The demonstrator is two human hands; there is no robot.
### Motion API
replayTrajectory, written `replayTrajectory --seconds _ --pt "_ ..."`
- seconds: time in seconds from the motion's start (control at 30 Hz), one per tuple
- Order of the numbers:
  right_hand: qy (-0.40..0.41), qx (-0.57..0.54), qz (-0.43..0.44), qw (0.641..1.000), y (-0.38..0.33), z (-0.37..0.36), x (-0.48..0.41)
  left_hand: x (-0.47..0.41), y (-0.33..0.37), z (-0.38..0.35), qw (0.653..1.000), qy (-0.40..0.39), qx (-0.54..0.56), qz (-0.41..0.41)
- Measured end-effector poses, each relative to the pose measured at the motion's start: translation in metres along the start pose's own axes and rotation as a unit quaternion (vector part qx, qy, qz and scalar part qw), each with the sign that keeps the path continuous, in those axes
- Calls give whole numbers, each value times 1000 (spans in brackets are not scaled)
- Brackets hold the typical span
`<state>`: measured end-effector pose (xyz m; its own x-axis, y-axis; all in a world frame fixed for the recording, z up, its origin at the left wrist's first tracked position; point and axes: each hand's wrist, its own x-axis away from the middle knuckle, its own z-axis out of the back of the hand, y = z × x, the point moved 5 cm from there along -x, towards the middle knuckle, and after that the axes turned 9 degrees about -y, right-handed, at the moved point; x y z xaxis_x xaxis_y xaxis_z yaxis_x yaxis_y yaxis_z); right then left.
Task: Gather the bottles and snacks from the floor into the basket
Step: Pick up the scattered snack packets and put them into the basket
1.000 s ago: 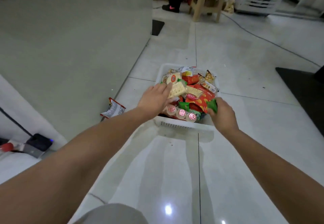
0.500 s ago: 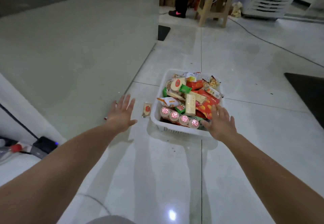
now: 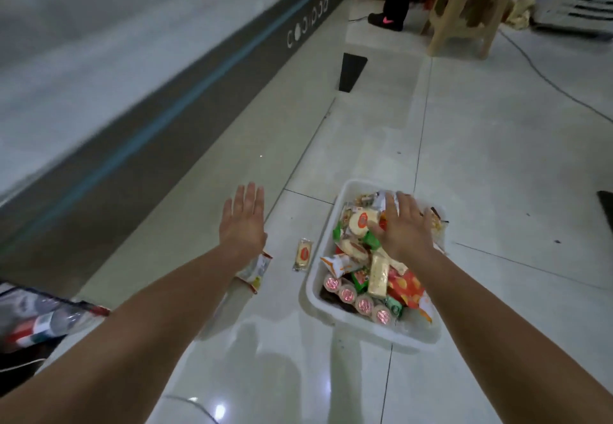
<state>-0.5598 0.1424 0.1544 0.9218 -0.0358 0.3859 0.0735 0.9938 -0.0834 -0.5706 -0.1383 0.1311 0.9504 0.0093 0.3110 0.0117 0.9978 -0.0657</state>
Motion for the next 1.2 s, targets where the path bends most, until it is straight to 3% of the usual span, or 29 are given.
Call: replayTrajectory --seconds 0.17,0.3,0.43,0.5,0.6,0.7,0.83,1.07,1.2 --pt "-29 -15 61 998 -65 -13 -80 -39 -16 -50 998 -39 -41 -11" --pt "-56 7 117 992 -92 -69 -140 -85 -13 -107 995 8 -68 -71" --pt "-88 55 158 982 -107 -133 -196 -135 -5 -175 979 -119 -143 -85" --pt "-130 58 201 969 -118 -166 -212 -149 -2 -199 966 -132 -199 -103" --pt "-182 88 250 947 -133 -202 -213 -145 -5 -220 953 -146 -229 -133" --pt "-172 161 243 941 -138 -224 -207 -127 -10 -228 941 -202 -237 -131" --pt "-189 219 252 924 -146 -248 -203 -121 -12 -237 934 -204 -258 -141" --pt "-165 274 238 917 -152 -250 -204 -122 -14 -239 936 -239 -226 -126" --pt "-159 354 266 882 -155 -247 -198 -115 -17 -234 939 -258 -183 -134"
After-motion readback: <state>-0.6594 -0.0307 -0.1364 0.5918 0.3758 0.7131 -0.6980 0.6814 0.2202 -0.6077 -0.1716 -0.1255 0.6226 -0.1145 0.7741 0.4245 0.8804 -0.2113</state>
